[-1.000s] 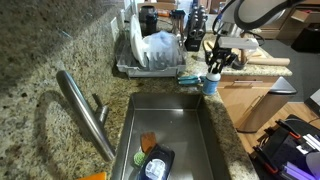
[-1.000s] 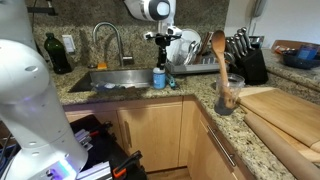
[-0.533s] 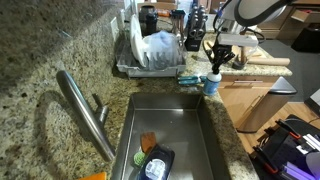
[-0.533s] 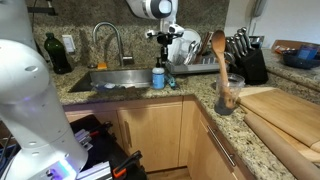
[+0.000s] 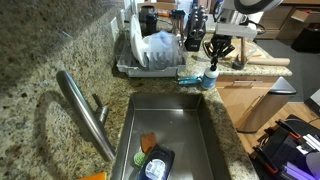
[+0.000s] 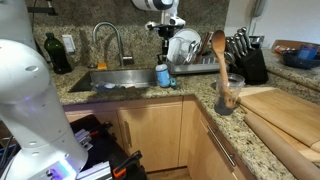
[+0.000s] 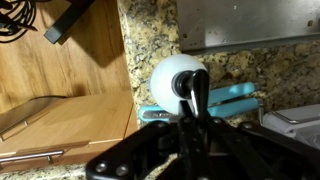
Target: Move the soap bottle closer to the tap
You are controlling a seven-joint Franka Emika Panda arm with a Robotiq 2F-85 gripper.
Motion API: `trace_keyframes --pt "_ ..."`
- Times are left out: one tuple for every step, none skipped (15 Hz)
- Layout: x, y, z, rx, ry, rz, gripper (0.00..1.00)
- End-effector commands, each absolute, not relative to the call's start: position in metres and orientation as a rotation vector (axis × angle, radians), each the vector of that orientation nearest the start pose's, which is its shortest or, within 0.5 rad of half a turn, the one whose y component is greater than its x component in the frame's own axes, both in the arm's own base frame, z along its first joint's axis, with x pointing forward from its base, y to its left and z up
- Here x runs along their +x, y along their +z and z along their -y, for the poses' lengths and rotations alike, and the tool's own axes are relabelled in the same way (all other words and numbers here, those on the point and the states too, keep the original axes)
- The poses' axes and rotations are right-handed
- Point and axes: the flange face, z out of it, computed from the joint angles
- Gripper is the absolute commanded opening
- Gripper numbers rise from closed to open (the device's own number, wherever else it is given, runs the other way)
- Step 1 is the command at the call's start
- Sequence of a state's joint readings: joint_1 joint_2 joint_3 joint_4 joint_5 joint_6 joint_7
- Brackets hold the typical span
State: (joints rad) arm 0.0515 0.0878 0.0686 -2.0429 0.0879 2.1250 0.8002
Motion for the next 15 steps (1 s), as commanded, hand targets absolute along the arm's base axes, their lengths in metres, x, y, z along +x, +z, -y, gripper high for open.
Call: trace_keyframes --pt "0.565 0.406 -0.072 -2.869 0.056 -1.103 0.02" --pt "0.567 0.413 -0.073 -2.866 0.045 -1.114 0.08" --pt "0.568 0.417 -0.074 -2.863 0.038 -1.118 0.42" --pt "0.569 0.414 -0.071 -2.852 0.039 -1.119 0.48" --pt "0.568 0.412 -0.069 -2.847 0.055 -1.138 0.57" --pt "0.568 0.409 -0.068 -2.848 0.066 -1.146 0.64" --pt "0.567 0.408 -0.066 -2.853 0.071 -1.152 0.73" --pt "0.569 0.414 -0.071 -2.859 0.047 -1.13 0.54" --pt "0.569 0.413 -0.069 -2.859 0.05 -1.135 0.63" --pt "0.568 0.412 -0.068 -2.858 0.051 -1.138 0.95" --pt "0.568 0.407 -0.068 -2.86 0.066 -1.144 0.93" --pt "0.567 0.403 -0.069 -2.859 0.081 -1.142 0.96" --pt "0.566 0.396 -0.071 -2.862 0.103 -1.145 1.0" --pt "0.565 0.392 -0.072 -2.868 0.107 -1.153 1.0" --pt "0.567 0.405 -0.07 -2.866 0.073 -1.137 0.96"
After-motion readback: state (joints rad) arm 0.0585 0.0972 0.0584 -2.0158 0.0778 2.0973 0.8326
